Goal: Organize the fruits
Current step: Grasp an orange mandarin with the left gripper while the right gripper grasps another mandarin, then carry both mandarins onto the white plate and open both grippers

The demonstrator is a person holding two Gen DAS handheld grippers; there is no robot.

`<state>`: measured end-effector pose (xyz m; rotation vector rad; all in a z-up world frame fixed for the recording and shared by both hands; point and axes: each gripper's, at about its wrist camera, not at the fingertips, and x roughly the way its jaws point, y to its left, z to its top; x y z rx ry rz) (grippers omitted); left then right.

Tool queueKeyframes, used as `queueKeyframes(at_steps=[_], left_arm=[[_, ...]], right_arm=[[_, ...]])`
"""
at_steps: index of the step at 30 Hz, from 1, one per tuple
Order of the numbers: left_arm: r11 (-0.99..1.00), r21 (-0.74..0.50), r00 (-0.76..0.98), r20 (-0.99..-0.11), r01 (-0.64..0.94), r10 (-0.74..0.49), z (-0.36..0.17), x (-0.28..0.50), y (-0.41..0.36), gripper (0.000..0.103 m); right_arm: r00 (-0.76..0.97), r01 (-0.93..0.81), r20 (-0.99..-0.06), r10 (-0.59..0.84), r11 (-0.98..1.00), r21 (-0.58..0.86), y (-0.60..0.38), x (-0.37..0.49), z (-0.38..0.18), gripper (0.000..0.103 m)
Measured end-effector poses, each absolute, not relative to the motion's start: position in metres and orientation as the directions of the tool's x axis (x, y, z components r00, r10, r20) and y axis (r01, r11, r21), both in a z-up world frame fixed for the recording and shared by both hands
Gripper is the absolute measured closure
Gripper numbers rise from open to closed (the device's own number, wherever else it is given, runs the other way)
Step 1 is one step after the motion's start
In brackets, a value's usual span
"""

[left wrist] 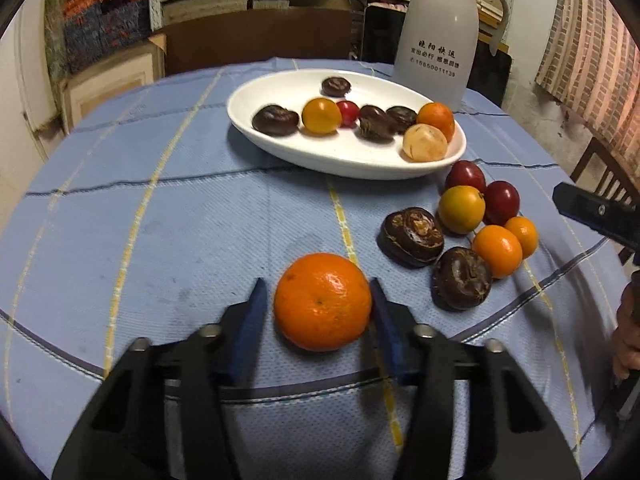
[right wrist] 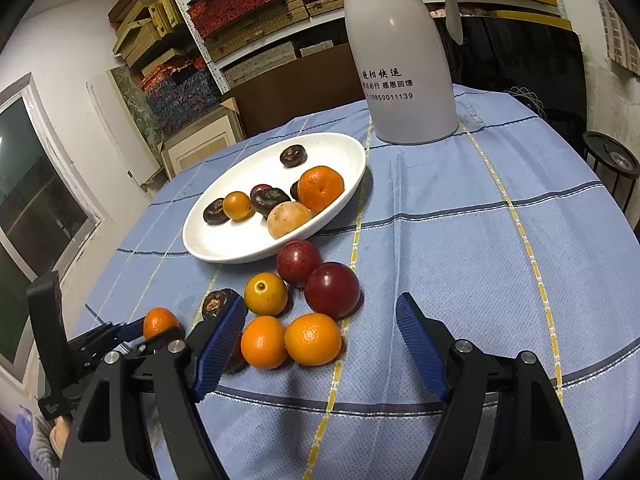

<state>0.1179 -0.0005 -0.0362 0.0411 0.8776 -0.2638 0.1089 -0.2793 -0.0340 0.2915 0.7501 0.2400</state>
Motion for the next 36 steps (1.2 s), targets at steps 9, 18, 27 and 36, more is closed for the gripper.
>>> queueKeyframes(at_steps=[9, 18, 27, 36], left_arm=[[0.98, -0.063, 0.637, -0.751, 0.19, -0.172, -0.033, 0.118, 0.01, 0.059], [0.977, -0.055, 0.622, -0.763, 0.205, -0.173, -0.036, 0.119, 0.006, 0.059], [0.978, -0.061, 0.613, -0.77, 0.2, -0.174, -0.039, 0.121, 0.007, 0.059], [0.973, -0.099, 0.612, -0.762, 0.208, -0.209, -0.038, 0.12, 0.009, 0.059]], right_arm=[[0.684, -0.146, -0.672, 0.283, 0.956, 0.254, -0.267, 0.099, -0.045, 0.037], [0.646, -0.172, -0.711, 0.278, 0.96, 0.22, -0.256, 0.103, -0.06, 0.064], [0.641, -0.159, -0.691, 0.334, 0.939, 0.306, -0.26, 0.112, -0.064, 0.067], [0.621, -0.164, -0.692, 0.369, 0.924, 0.346, -0.26, 0.116, -0.069, 0.067]])
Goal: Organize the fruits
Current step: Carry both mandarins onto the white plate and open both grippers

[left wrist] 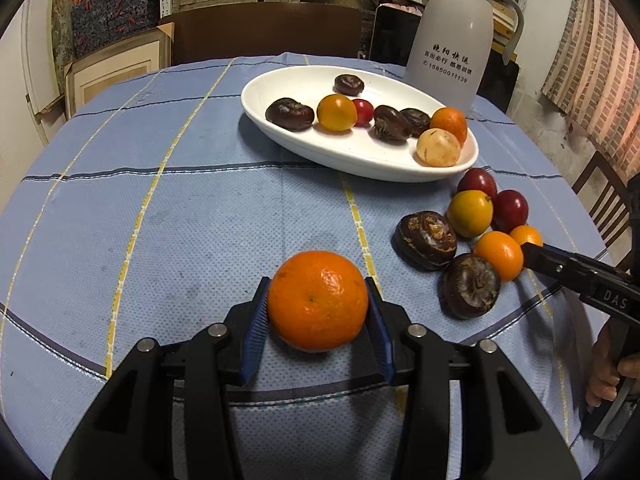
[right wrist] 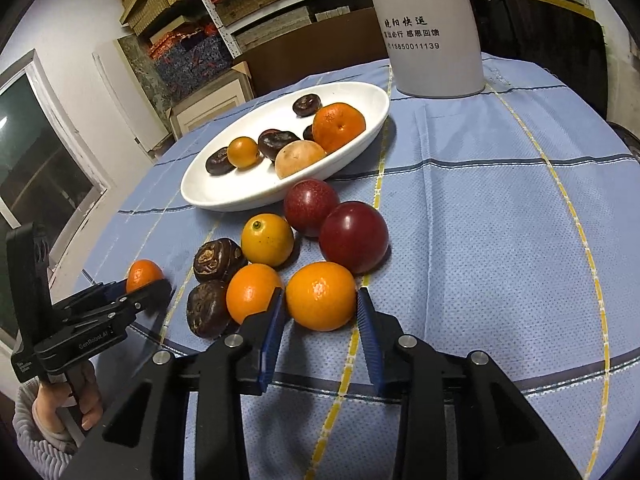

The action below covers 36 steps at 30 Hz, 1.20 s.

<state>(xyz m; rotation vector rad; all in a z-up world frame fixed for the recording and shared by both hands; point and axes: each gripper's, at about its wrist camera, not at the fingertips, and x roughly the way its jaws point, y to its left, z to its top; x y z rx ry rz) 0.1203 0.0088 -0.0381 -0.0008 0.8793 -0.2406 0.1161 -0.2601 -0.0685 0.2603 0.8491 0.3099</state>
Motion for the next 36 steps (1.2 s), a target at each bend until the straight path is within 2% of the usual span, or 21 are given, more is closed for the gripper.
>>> queueKeyframes(at_steps=[8, 17, 23, 30, 32, 33, 34, 36], left_arm=[[0.978, -0.094, 0.681, -0.704, 0.189, -0.199, -0.009, 0.115, 0.008, 0.059], [0.972, -0.105, 0.704, -0.674, 0.209, -0.224, 0.035, 0.17, -0.002, 0.059], [0.97, -0.114, 0.677, -0.698, 0.217, -0.233, 0.023, 0.218, -0.011, 0.059], [0.963, -0.131, 0.629, -0.735, 0.236, -0.254, -0.001, 0.247, -0.013, 0.059], [0.964, -0.124, 0.63, -0.736, 0.235, -0.248, -0.005, 0.248, -0.012, 0.056], [0.966, -0.122, 0.636, -0.732, 0.228, -0.243, -0.005, 0.248, -0.011, 0.048], [0.968, -0.125, 0.644, -0.726, 0.219, -0.24, -0.004, 0.248, -0.009, 0.044], [0.966, -0.153, 0.656, -0.711, 0.207, -0.253, 0.002, 0.242, -0.001, 0.043]], right_arm=[[0.711, -0.151, -0.62, 0.332, 0.933, 0.328, -0.272, 0.099, -0.046, 0.067], [0.749, -0.186, -0.555, 0.361, 0.919, 0.347, -0.26, 0.121, 0.003, 0.067], [0.732, -0.257, -0.568, 0.376, 0.925, 0.281, -0.212, 0.15, 0.008, 0.067], [0.668, -0.282, -0.648, 0.367, 0.93, 0.236, -0.175, 0.19, -0.02, 0.067], [0.668, -0.271, -0.65, 0.362, 0.932, 0.241, -0.172, 0.194, -0.026, 0.064], [0.68, -0.257, -0.644, 0.351, 0.936, 0.239, -0.174, 0.193, -0.026, 0.057], [0.685, -0.255, -0.641, 0.347, 0.938, 0.235, -0.176, 0.191, -0.025, 0.056], [0.702, -0.262, -0.622, 0.347, 0.938, 0.227, -0.182, 0.183, -0.018, 0.055]])
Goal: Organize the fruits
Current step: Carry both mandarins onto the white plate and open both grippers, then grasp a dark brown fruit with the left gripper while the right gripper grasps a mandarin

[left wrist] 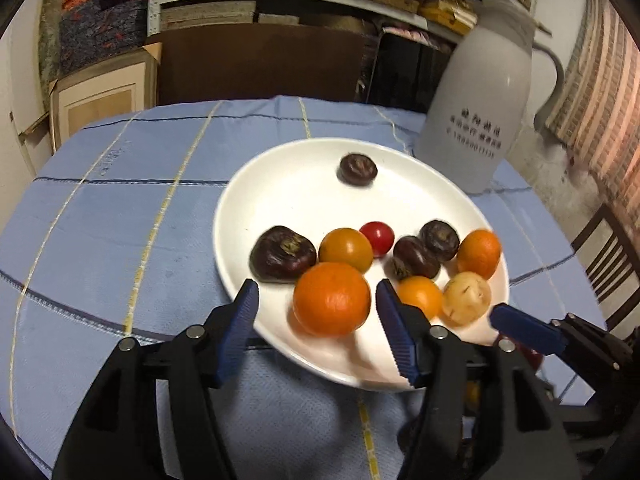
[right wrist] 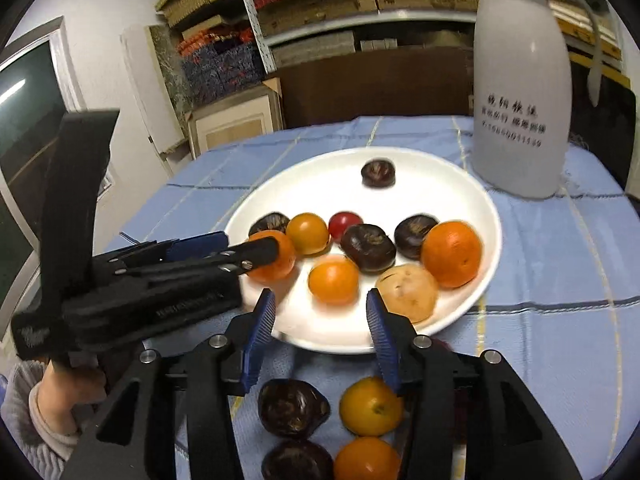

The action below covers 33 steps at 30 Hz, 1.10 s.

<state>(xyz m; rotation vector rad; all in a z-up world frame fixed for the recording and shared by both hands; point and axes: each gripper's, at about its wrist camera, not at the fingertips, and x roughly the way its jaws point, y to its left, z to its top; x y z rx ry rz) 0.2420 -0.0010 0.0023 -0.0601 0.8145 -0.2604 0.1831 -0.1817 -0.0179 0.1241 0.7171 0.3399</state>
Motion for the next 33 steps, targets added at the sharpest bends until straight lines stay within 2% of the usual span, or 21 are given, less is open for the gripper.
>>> queueKeyframes(at_steps=[2, 4, 6, 8, 10, 12, 14, 18, 26, 33], left_arm=[[0.968, -0.167, 0.678, -0.691, 0.189, -0.252, 0.011, 0.229, 0.008, 0.04], [0.973, -0.158, 0.704, -0.672, 0.166, -0.229, 0.016, 0.213, 0.015, 0.019], [0.981, -0.143, 0.732, -0.653, 0.134, -0.195, 0.018, 0.19, 0.021, 0.016], [0.981, -0.14, 0.734, -0.652, 0.132, -0.192, 0.014, 0.171, 0.023, 0.016], [0.986, -0.122, 0.735, -0.656, 0.117, -0.168, 0.005, 0.152, 0.023, 0.008], [0.995, -0.06, 0.739, -0.667, 0.077, -0.097, -0.005, 0.133, 0.018, 0.005], [0.997, 0.008, 0.725, -0.687, 0.074, -0.048, -0.015, 0.121, 0.011, 0.005], [0.994, 0.074, 0.713, -0.701, 0.085, -0.009, -0.024, 0.108, 0.002, 0.005], [0.999, 0.023, 0.679, -0.734, 0.048, -0.016, -0.03, 0.111, 0.016, 0.005], [0.998, 0.027, 0.667, -0.745, 0.049, -0.012, -0.032, 0.111, 0.014, 0.005]], right_arm=[[0.741, -0.253, -0.579, 0.34, 0.94, 0.228, -0.195, 0.168, -0.003, 0.052], [0.767, -0.235, -0.541, 0.344, 0.936, 0.262, -0.212, 0.154, 0.008, 0.042], [0.791, -0.207, -0.51, 0.338, 0.932, 0.297, -0.23, 0.138, 0.012, 0.036], [0.801, -0.177, -0.501, 0.328, 0.929, 0.325, -0.248, 0.124, 0.008, 0.036], [0.798, -0.142, -0.515, 0.313, 0.928, 0.344, -0.264, 0.114, -0.005, 0.036], [0.789, -0.099, -0.545, 0.282, 0.935, 0.341, -0.275, 0.108, -0.018, 0.036], [0.765, -0.066, -0.578, 0.285, 0.927, 0.37, -0.286, 0.103, -0.029, 0.035], [0.766, -0.074, -0.567, 0.301, 0.919, 0.388, -0.288, 0.093, -0.028, 0.031], [0.741, -0.138, -0.602, 0.298, 0.944, 0.299, -0.265, 0.092, -0.034, 0.031], [0.685, -0.211, -0.653, 0.321, 0.947, 0.244, -0.234, 0.093, -0.049, 0.046]])
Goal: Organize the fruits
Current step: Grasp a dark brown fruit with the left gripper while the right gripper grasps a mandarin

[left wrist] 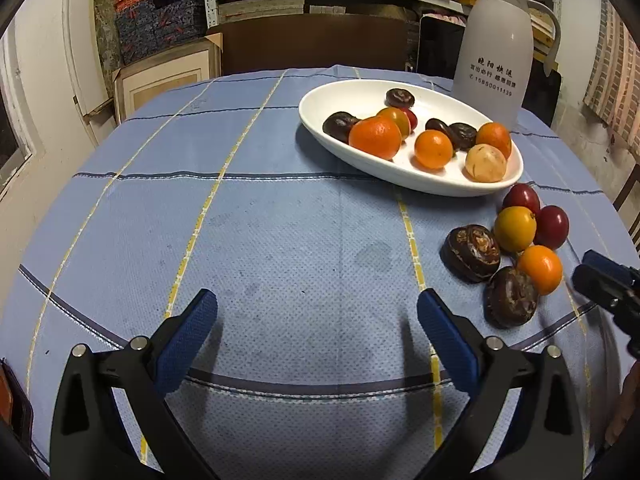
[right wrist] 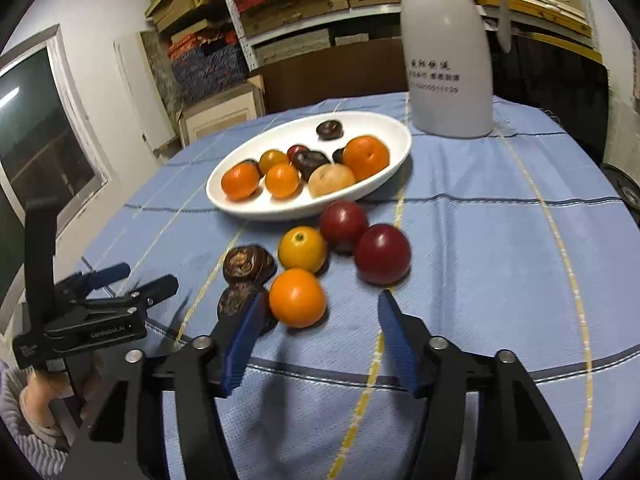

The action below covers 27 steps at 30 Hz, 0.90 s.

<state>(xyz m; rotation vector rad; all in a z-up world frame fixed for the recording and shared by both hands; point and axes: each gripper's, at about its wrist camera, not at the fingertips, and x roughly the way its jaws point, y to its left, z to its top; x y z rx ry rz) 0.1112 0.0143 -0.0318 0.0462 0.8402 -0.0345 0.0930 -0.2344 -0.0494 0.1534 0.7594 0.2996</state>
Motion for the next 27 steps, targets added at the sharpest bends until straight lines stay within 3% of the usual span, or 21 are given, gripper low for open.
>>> queueKeyframes(at_steps=[11, 17, 27], left_arm=[[0.99, 0.096, 0.667, -0.745, 0.106, 0.0, -0.031, 0.107, -0.005, 0.005], [0.987, 0.108, 0.661, -0.75, 0.122, 0.001, -0.033, 0.107, -0.009, 0.005], [0.983, 0.122, 0.657, -0.754, 0.135, 0.003, -0.035, 0.107, -0.013, 0.005]], right_arm=[[0.658, -0.209, -0.66, 0.362, 0.93, 0.302, -0.229, 0.1, -0.058, 0.048], [0.635, -0.19, -0.668, 0.388, 0.916, 0.352, -0.228, 0.109, -0.065, 0.059], [0.612, -0.185, -0.668, 0.424, 0.898, 0.4, -0.226, 0.119, -0.07, 0.066]])
